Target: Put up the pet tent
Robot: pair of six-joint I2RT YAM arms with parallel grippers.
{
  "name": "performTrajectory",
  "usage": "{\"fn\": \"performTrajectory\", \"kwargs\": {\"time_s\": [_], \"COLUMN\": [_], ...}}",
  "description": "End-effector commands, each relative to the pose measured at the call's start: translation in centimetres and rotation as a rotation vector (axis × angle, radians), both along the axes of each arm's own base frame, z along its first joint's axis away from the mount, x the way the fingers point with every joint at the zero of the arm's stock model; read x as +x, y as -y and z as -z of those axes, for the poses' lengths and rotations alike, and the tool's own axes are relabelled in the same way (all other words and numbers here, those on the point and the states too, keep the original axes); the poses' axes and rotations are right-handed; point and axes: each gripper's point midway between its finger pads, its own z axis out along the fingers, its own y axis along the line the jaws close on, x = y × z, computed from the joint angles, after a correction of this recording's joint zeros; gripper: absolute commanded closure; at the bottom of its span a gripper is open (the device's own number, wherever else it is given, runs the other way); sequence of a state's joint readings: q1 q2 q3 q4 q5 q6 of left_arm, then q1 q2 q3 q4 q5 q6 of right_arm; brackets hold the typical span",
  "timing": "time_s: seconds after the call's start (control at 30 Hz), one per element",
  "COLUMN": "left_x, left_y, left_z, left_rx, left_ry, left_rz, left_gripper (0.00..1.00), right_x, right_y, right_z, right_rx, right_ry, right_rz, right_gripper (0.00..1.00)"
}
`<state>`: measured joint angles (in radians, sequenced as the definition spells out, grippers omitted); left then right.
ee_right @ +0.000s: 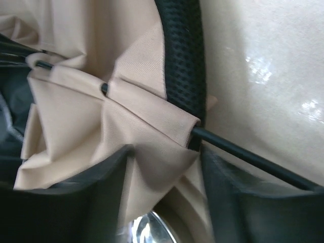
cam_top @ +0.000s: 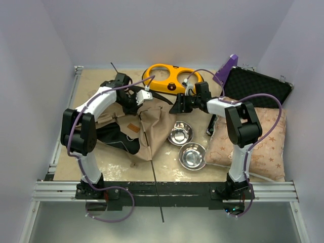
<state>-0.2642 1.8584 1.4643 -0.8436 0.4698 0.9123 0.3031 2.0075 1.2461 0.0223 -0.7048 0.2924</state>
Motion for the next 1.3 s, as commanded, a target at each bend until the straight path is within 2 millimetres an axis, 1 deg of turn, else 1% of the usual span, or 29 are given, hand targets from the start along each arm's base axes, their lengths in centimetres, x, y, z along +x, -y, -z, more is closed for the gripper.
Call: {"fn": "performTrajectory", "kwargs": {"time_s": [0.0,0.03,0.1,0.13,0.23,0.37,0.43,0.6,0.67,0.73,0.8,0.83,0.93,0.97,1.0,1.03,1.1,1.27], "left_x": [-0.3,-0.5,-0.6,-0.9,-1.3,-1.9,-2.1,-2.2,-2.0,-1.8,-1.2,-1.0,-0.5,-0.3,0.1,0.1,0.4,0.8], "left_y": [-0.2,-0.3,-0.5,-0.7,-1.8,-3.8,-4.8,-6.9,-7.6,-8.2,-8.4,-8.2,-7.7,-7.4,-7.2,-7.1,-6.8,-5.1], "left_z": [0.1,0.1,0.1,0.1,0.1,0.3,0.2,0.2,0.3,-0.2,-1.5,-2.6,-6.2,-7.7,-9.4,-10.4,-13.1,-19.8], "left_rx": [0.014,0.018,0.023,0.029,0.041,0.061,0.066,0.085,0.106,0.096,0.073,0.056,0.007,-0.020,-0.042,-0.053,-0.092,-0.244], "left_ry": [0.017,0.015,0.015,0.007,0.000,0.001,0.004,0.008,0.015,0.025,0.045,0.061,0.124,0.148,0.181,0.202,0.258,0.391], "left_rz": [0.025,0.029,0.023,0.020,0.000,-0.018,-0.034,-0.061,-0.068,-0.082,-0.104,-0.109,-0.136,-0.150,-0.156,-0.169,-0.191,-0.242], "left_gripper": [0.97,1.00,1.00,1.00,1.00,1.00,1.00,1.00,1.00,1.00,1.00,1.00,1.00,1.00,1.00,1.00,1.00,1.00], "right_x": [0.3,0.3,0.4,0.4,0.7,1.8,2.1,2.5,2.8,3.1,3.1,3.0,2.1,1.7,1.1,0.8,-0.4,-3.7], "right_y": [-1.7,-1.8,-2.0,-1.9,-0.9,1.5,2.7,4.0,4.4,4.4,4.2,4.0,3.4,3.3,3.2,3.2,3.2,3.6], "right_z": [-2.3,-2.5,-2.9,-3.2,-4.1,-5.6,-6.0,-7.2,-8.2,-9.8,-12.4,-13.8,-19.2,-21.3,-23.7,-25.5,-30.0,-41.6], "right_rx": [0.116,0.129,0.148,0.152,0.158,0.160,0.163,0.177,0.198,0.219,0.249,0.270,0.352,0.379,0.408,0.436,0.493,0.619], "right_ry": [0.015,0.014,0.015,0.017,0.036,0.091,0.103,0.139,0.163,0.203,0.254,0.282,0.372,0.411,0.453,0.480,0.551,0.782], "right_rz": [-0.008,-0.009,-0.015,-0.014,0.012,0.075,0.108,0.139,0.157,0.152,0.129,0.114,0.074,0.062,0.052,0.048,0.029,-0.012], "right_gripper": [0.55,0.65,0.86,0.99,1.00,1.00,1.00,1.00,1.00,1.00,1.00,1.00,1.00,1.00,1.00,1.00,1.00,1.00]}}
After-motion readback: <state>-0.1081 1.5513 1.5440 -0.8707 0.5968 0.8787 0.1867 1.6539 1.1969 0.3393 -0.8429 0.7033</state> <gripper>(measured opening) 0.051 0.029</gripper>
